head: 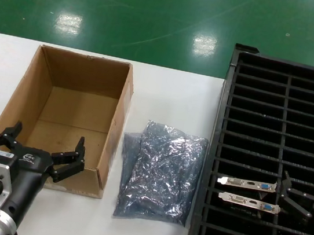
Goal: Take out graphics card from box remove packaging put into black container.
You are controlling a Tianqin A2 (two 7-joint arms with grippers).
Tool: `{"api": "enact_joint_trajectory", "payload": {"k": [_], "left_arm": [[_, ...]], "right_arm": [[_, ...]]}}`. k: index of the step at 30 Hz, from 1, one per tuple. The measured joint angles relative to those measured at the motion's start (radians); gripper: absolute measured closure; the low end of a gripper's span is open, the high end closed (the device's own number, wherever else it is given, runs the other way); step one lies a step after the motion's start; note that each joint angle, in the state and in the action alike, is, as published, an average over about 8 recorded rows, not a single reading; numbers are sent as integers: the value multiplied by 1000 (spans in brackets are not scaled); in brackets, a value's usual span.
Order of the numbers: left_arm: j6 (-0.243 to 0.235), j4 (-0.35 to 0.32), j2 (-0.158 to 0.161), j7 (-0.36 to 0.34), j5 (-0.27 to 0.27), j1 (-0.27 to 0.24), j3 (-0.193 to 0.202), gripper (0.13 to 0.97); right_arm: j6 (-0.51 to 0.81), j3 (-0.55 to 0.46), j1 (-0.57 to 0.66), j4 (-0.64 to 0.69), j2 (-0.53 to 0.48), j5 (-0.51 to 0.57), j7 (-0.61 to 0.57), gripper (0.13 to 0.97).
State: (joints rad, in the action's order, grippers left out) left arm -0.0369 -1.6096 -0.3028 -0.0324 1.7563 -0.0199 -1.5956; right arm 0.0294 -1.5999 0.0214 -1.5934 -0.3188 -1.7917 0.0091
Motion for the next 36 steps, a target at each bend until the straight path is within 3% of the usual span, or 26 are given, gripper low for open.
{"api": "enact_joint_trajectory", "payload": {"k": [36], "left_arm": [[0,0,0,0,0,0,0,132]], "right_arm": [[0,0,0,0,0,0,0,129]]}}
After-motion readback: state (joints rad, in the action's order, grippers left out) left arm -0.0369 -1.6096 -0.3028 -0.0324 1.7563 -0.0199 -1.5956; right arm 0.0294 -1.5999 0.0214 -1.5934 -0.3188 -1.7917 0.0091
